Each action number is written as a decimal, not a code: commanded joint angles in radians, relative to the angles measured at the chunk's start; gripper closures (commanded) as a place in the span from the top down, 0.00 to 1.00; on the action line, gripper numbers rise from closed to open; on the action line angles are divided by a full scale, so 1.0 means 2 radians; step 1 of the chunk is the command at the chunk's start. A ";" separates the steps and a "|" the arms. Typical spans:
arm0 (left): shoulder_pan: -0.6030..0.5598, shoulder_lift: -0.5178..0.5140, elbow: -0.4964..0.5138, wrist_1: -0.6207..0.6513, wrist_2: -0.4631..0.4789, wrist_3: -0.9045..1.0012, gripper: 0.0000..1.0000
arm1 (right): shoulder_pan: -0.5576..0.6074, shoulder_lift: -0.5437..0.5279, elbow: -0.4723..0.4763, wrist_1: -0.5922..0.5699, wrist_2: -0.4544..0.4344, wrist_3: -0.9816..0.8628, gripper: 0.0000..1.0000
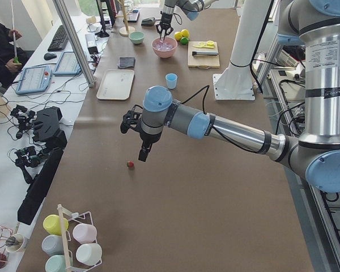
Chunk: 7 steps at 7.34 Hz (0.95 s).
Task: Put ice and strawberries in cup
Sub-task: 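Carry the ice cube with the right gripper and drop it into the blue cup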
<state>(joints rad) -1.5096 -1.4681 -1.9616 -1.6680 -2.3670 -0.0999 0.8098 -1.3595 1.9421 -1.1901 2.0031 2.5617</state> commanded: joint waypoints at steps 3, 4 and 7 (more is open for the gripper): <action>0.002 0.026 -0.003 -0.005 -0.001 0.002 0.97 | -0.138 0.183 -0.003 -0.143 -0.087 -0.011 0.00; 0.002 0.026 -0.001 -0.005 0.000 0.002 0.97 | -0.165 0.199 -0.004 -0.160 -0.111 -0.011 0.00; 0.002 0.041 0.001 -0.018 0.000 0.005 0.97 | -0.179 0.247 -0.047 -0.175 -0.133 -0.012 0.00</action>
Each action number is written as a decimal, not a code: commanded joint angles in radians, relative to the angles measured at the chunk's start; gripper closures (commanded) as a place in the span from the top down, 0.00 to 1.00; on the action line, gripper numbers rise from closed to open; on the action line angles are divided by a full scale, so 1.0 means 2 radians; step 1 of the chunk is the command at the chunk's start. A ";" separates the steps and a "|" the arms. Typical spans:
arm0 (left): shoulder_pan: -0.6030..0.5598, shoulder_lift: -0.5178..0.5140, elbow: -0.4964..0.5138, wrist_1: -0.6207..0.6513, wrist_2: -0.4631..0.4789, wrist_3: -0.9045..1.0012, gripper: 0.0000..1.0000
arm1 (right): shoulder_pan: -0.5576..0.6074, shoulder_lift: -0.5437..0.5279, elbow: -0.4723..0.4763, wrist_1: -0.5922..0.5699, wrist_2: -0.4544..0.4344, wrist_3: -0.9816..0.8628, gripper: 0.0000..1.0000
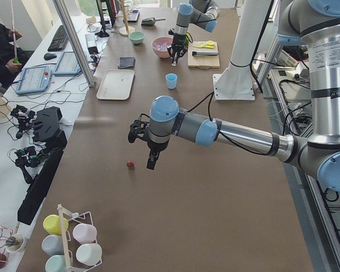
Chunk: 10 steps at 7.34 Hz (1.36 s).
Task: Put ice and strawberries in cup
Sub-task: 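Carry the ice cube with the right gripper and drop it into the blue cup, then move the right gripper back over the pink bowl of ice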
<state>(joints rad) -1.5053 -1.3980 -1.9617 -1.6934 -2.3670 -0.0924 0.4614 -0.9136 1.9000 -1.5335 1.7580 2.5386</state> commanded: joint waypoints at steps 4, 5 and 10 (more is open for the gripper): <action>-0.001 0.006 0.001 -0.005 0.000 -0.001 0.97 | -0.020 0.043 -0.071 0.000 -0.023 -0.002 0.00; -0.001 0.006 0.001 -0.005 0.000 -0.001 0.97 | -0.020 0.041 -0.075 0.000 -0.025 -0.003 0.01; -0.003 0.005 0.001 -0.005 0.000 -0.003 0.97 | -0.020 0.036 -0.071 -0.003 -0.041 -0.065 0.59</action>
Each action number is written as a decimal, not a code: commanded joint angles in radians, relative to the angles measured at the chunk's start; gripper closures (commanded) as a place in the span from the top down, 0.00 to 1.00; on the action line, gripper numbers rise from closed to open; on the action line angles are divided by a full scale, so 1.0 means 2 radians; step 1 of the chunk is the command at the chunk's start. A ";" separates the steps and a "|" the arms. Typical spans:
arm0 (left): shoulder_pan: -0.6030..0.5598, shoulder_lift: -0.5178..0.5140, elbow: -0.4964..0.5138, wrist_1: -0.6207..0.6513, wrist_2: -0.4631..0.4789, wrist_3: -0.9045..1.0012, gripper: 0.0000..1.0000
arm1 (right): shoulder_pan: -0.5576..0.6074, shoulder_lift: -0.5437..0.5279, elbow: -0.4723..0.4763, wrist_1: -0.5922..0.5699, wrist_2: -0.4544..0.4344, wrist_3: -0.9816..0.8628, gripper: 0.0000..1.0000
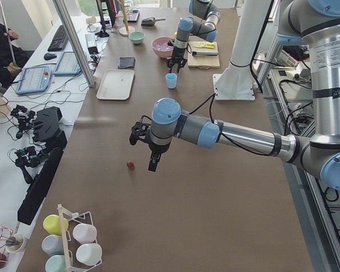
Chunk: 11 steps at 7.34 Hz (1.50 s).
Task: Put ice and strawberries in cup
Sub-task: 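Move the right gripper back over the pink bowl of ice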
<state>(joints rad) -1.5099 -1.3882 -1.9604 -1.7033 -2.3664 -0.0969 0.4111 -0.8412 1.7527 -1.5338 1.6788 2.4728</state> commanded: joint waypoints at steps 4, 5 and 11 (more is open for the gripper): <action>-0.004 0.001 0.000 0.000 0.000 -0.001 0.97 | 0.101 -0.097 0.056 -0.003 0.026 -0.374 0.56; -0.003 0.001 0.000 0.000 -0.001 0.000 0.97 | 0.117 -0.114 0.056 0.000 0.027 -0.479 0.57; -0.016 0.003 0.002 -0.002 -0.002 -0.001 0.97 | 0.196 -0.171 0.059 0.004 0.085 -0.914 0.64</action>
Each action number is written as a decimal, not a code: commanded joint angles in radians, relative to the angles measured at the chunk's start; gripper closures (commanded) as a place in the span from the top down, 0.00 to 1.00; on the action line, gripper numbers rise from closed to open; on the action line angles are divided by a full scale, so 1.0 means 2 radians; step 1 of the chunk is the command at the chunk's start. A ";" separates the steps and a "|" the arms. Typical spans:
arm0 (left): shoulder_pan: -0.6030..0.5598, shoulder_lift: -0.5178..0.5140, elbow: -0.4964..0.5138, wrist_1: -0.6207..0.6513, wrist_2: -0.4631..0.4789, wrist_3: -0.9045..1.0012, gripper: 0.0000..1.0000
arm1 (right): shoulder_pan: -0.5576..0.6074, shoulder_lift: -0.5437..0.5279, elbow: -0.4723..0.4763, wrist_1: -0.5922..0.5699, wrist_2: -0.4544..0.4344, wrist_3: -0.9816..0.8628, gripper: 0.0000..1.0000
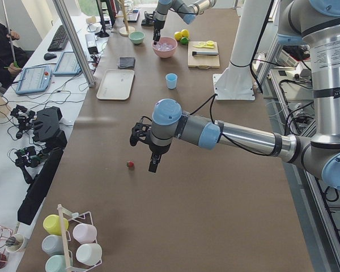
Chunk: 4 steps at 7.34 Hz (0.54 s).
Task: Put ice and strawberries in cup
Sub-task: 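Move the right gripper back over the pink bowl of ice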
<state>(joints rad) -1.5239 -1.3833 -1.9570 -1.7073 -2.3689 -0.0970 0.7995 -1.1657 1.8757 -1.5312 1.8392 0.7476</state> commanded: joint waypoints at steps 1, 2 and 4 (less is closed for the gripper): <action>-0.013 0.016 -0.003 -0.001 -0.001 -0.001 0.97 | 0.000 -0.023 -0.004 0.002 0.002 -0.110 0.69; -0.026 0.017 -0.002 -0.002 -0.001 -0.001 0.97 | -0.002 -0.021 -0.013 0.002 0.002 -0.151 0.70; -0.038 0.027 -0.002 -0.005 -0.001 0.000 0.97 | -0.008 -0.018 -0.021 0.002 0.006 -0.199 0.69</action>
<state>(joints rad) -1.5820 -1.3378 -1.9612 -1.7148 -2.3700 -0.0980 0.7923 -1.2034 1.8489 -1.5267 1.8495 0.4205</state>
